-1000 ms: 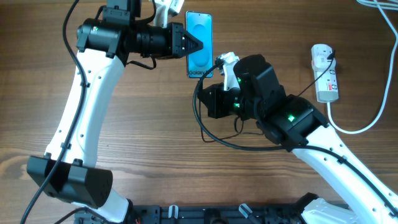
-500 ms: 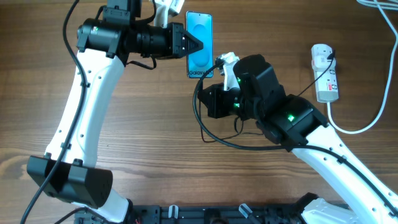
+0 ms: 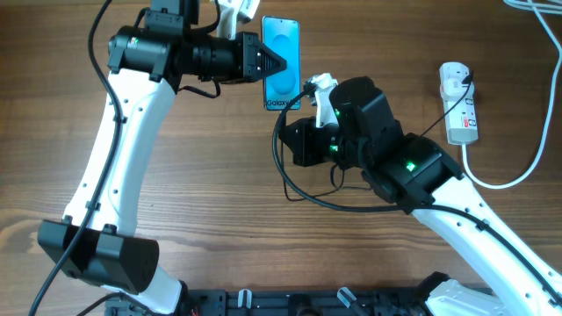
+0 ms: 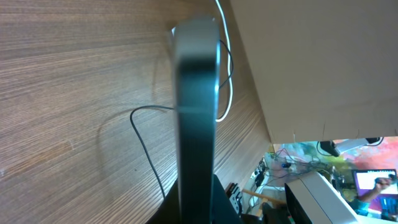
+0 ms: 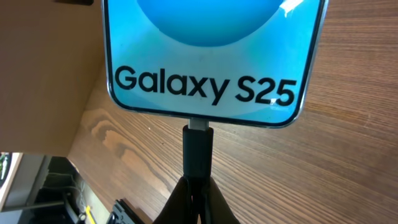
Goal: Plug charger to phone and switch on socket
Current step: 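Push the USB-C plug up into the phone's bottom port with the right gripper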
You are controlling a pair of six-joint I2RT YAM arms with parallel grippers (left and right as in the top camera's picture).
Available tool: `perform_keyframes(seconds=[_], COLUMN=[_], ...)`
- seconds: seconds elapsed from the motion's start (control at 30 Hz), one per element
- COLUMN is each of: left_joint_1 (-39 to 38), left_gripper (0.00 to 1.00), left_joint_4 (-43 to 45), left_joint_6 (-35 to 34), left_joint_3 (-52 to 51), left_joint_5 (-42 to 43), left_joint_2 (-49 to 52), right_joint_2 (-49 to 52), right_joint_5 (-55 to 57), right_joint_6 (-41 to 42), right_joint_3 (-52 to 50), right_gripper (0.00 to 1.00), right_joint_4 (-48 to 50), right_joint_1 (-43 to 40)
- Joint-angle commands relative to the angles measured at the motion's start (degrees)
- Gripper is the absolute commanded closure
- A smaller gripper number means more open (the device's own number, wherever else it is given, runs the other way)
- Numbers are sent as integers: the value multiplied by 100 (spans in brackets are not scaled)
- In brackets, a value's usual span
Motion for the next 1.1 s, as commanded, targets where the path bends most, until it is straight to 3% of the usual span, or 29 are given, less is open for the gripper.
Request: perform_keyframes(seconds=[0.0, 0.33, 1.07], left_joint_1=[-7, -7, -7], left_gripper=[96, 96, 96], left_joint_4=[-35, -138, -293], left_joint_6=[52, 354, 354], left_joint_3=[13, 13, 13], left_joint_5=[219, 195, 87], left_joint_2=[-4, -4, -4], right_joint_2=[157, 168, 168], right_joint_5=[223, 225, 439], right_joint_6=[33, 39, 131], right_joint_3=[90, 92, 291], right_gripper=[96, 96, 96], right_joint_4=[68, 114, 232], right_joint_1=[-9, -9, -57])
